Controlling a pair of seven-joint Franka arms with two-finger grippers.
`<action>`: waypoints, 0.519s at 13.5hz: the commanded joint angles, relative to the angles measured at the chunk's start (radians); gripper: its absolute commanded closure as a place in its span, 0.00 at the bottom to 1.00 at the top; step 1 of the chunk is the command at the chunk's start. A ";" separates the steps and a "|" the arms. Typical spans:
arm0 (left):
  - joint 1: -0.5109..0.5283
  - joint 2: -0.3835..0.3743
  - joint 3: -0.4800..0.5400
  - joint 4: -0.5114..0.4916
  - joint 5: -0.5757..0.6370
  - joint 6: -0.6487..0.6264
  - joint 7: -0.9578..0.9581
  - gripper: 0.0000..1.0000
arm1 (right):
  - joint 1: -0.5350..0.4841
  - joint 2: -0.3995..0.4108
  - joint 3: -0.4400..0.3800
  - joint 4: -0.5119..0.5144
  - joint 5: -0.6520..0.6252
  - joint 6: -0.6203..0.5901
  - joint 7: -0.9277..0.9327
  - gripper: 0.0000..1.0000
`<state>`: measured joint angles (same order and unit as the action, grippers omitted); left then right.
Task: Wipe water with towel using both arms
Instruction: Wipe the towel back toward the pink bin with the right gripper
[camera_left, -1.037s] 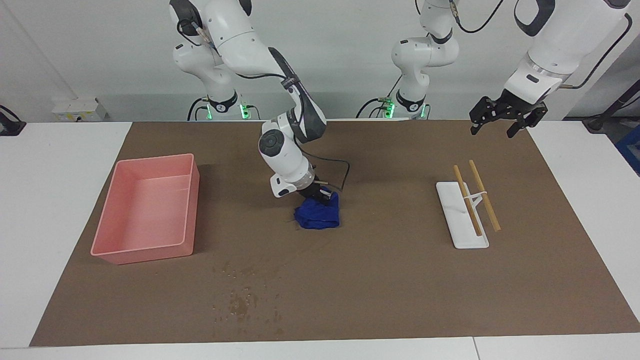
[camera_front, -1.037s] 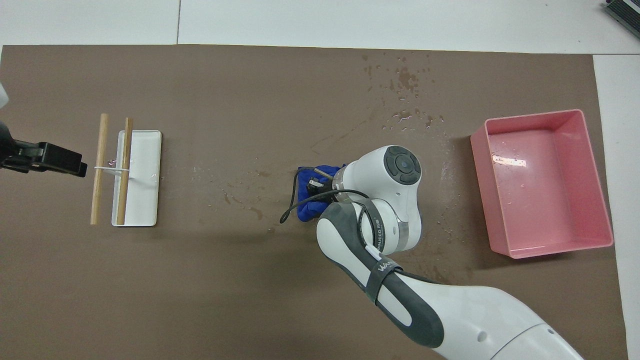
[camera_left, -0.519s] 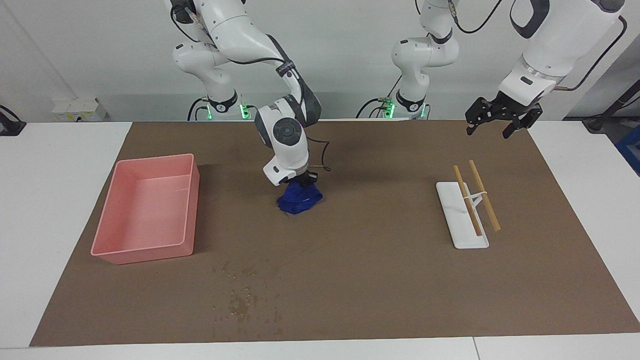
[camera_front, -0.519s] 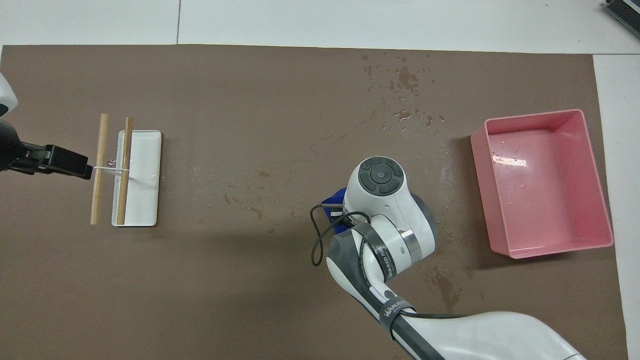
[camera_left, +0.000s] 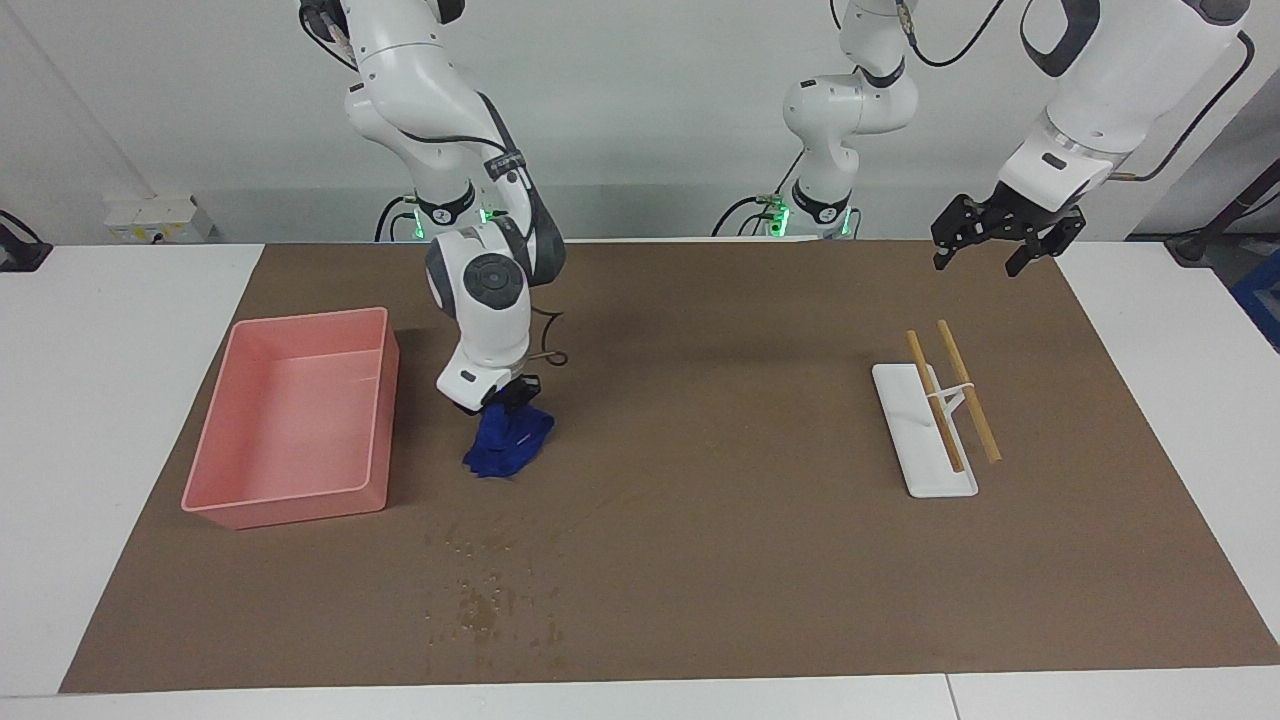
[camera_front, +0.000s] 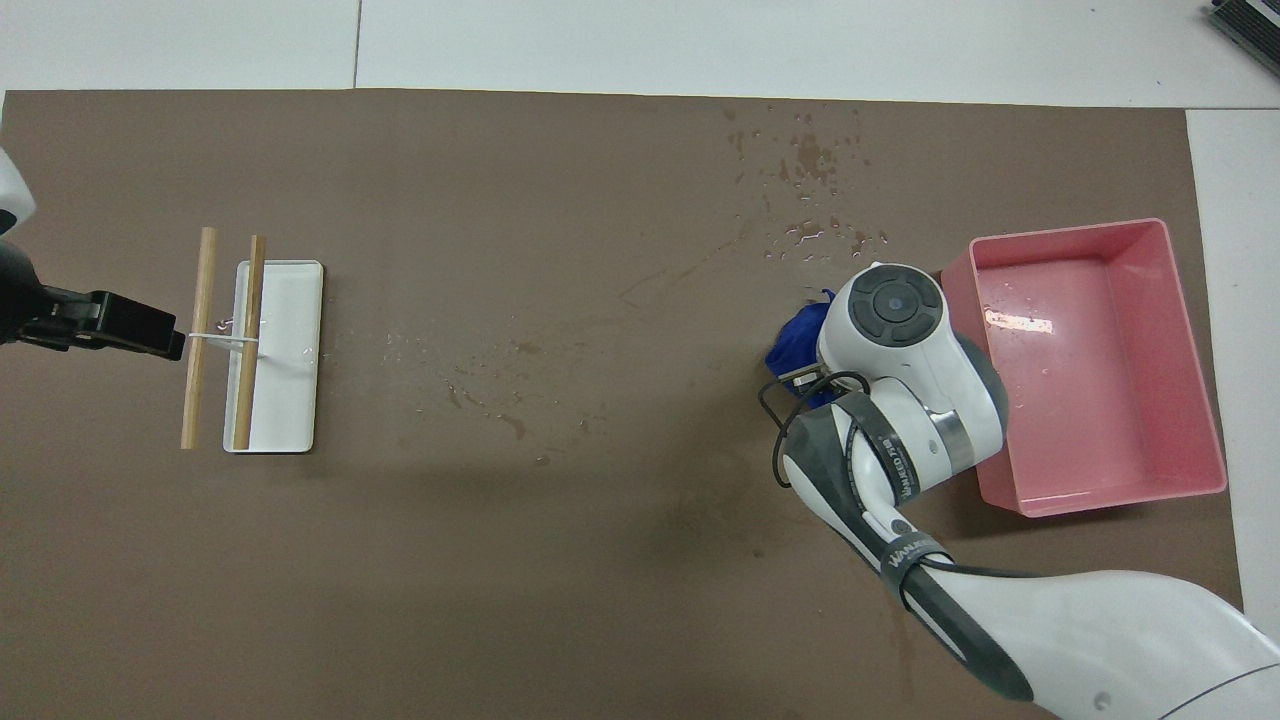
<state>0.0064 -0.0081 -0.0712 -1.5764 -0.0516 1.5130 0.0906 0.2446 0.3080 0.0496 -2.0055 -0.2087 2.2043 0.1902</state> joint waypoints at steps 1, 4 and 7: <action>-0.032 -0.029 -0.004 -0.036 0.062 0.024 -0.002 0.00 | -0.031 -0.016 0.015 -0.059 -0.014 0.012 0.015 1.00; -0.025 -0.038 0.007 -0.053 0.059 0.045 -0.008 0.00 | 0.054 -0.029 0.013 -0.079 0.174 0.021 0.171 1.00; -0.017 -0.041 0.011 -0.070 0.041 0.067 -0.015 0.00 | 0.094 -0.035 0.024 -0.079 0.359 -0.006 0.352 1.00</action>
<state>-0.0083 -0.0153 -0.0682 -1.5993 -0.0123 1.5522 0.0858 0.3120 0.2805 0.0541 -2.0454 0.0117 2.1999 0.4479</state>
